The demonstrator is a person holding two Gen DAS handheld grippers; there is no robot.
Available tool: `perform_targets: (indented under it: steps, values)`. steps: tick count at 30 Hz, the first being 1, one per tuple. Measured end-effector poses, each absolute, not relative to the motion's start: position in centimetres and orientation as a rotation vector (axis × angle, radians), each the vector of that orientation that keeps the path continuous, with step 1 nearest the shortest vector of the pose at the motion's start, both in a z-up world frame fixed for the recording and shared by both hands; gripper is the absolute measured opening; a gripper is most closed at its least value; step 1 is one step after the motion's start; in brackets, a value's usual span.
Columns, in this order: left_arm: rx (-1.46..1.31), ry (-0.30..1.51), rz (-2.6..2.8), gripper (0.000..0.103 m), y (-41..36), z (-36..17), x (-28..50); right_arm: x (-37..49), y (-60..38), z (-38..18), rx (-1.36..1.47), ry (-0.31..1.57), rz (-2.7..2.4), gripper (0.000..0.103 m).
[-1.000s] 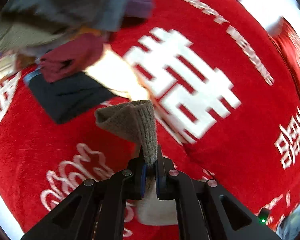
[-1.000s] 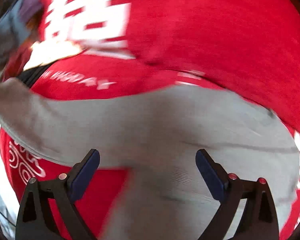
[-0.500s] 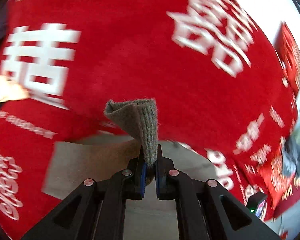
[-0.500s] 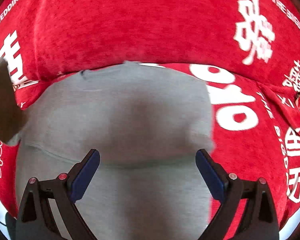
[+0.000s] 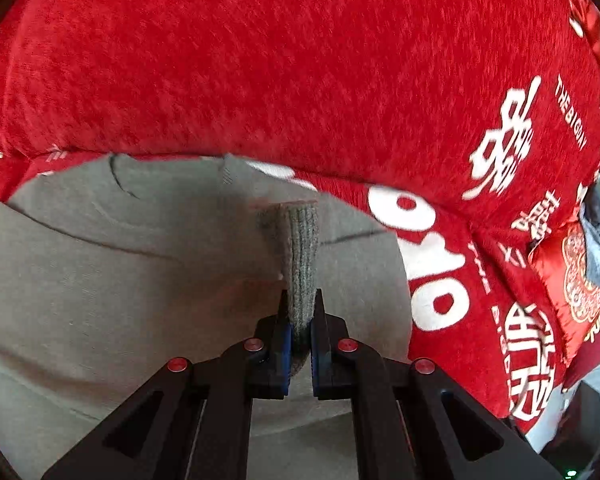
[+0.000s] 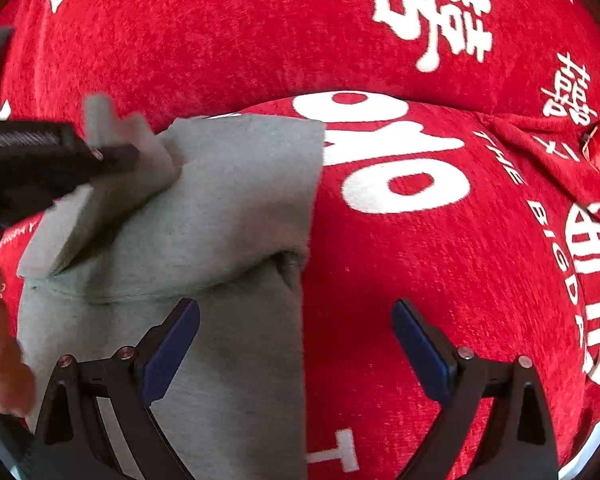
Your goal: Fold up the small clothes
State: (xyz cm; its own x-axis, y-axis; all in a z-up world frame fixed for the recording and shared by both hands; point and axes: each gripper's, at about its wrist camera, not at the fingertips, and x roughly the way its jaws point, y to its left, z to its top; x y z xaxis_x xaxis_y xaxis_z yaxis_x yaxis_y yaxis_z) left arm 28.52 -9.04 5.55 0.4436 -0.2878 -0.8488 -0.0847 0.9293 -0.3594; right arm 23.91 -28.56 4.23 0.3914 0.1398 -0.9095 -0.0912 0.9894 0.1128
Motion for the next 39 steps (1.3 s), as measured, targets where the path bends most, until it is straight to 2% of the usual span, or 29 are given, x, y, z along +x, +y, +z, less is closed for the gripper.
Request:
perform_targets:
  steps: [3,4,5,6,7,8,14,17,21,24,29,30,31,33,34,35,36,39]
  values:
    - [-0.392,1.129,-0.174,0.008,-9.7,5.0,28.6,23.9,-29.8,4.2,0.081,1.151,0.144,0.098]
    - [-0.4,1.158,-0.188,0.011,-9.8,4.6,28.7,23.8,-30.1,4.2,0.089,1.15,0.145,0.098]
    - [-0.413,1.216,-0.2,0.02,-9.8,3.8,29.1,23.8,-30.4,4.3,0.101,1.151,0.151,0.098]
    - [-0.428,1.244,-0.209,0.049,-9.7,3.4,29.2,23.7,-30.6,4.3,0.109,1.15,0.156,0.098]
    - [-0.441,1.263,-0.203,0.073,-9.6,3.0,29.2,23.7,-30.9,4.4,0.115,1.148,0.158,0.098]
    - [-0.45,1.232,-0.156,0.077,-9.0,3.2,28.8,23.6,-31.0,4.5,0.118,1.147,0.156,0.098]
    - [-0.55,1.203,-0.241,0.077,-6.3,5.6,27.1,22.7,-31.2,5.5,0.125,1.131,0.184,0.098]
    - [-0.501,1.126,-0.218,0.077,-3.5,8.1,25.4,23.0,-30.9,6.5,0.134,1.102,0.224,0.098]
    - [-0.445,1.085,-0.076,0.077,1.3,8.7,24.3,24.9,-29.1,7.6,0.168,1.071,0.296,0.098]
    - [-0.446,1.092,0.035,0.077,5.8,7.6,23.6,26.9,-26.7,6.7,0.186,1.117,0.358,0.091]
    - [-0.516,1.123,0.174,0.077,12.4,4.8,21.8,29.4,-24.8,4.2,0.164,1.185,0.397,0.072]
    - [-0.518,1.135,0.185,0.077,12.9,4.2,21.7,29.9,-24.6,3.4,0.169,1.209,0.403,0.07]
    - [-0.523,1.143,0.19,0.077,13.4,3.6,21.4,30.2,-24.4,2.9,0.164,1.224,0.398,0.062]
    - [-0.537,1.151,0.19,0.077,14.5,2.7,21.0,30.6,-23.5,2.1,0.098,1.235,0.38,0.056]
    - [-0.546,1.154,0.183,0.077,14.8,2.3,20.9,30.6,-23.2,2.0,0.069,1.231,0.378,0.041]
    - [-0.551,1.153,0.177,0.077,15.1,2.2,20.9,30.6,-22.9,2.0,0.032,1.223,0.362,0.012]
    - [-0.555,1.146,0.173,0.077,15.3,2.1,20.8,30.6,-22.6,2.2,0.001,1.224,0.342,0.005]
    - [-0.569,1.109,0.178,0.077,16.2,2.8,20.4,30.1,-22.7,4.0,0.018,1.179,0.37,0.005]
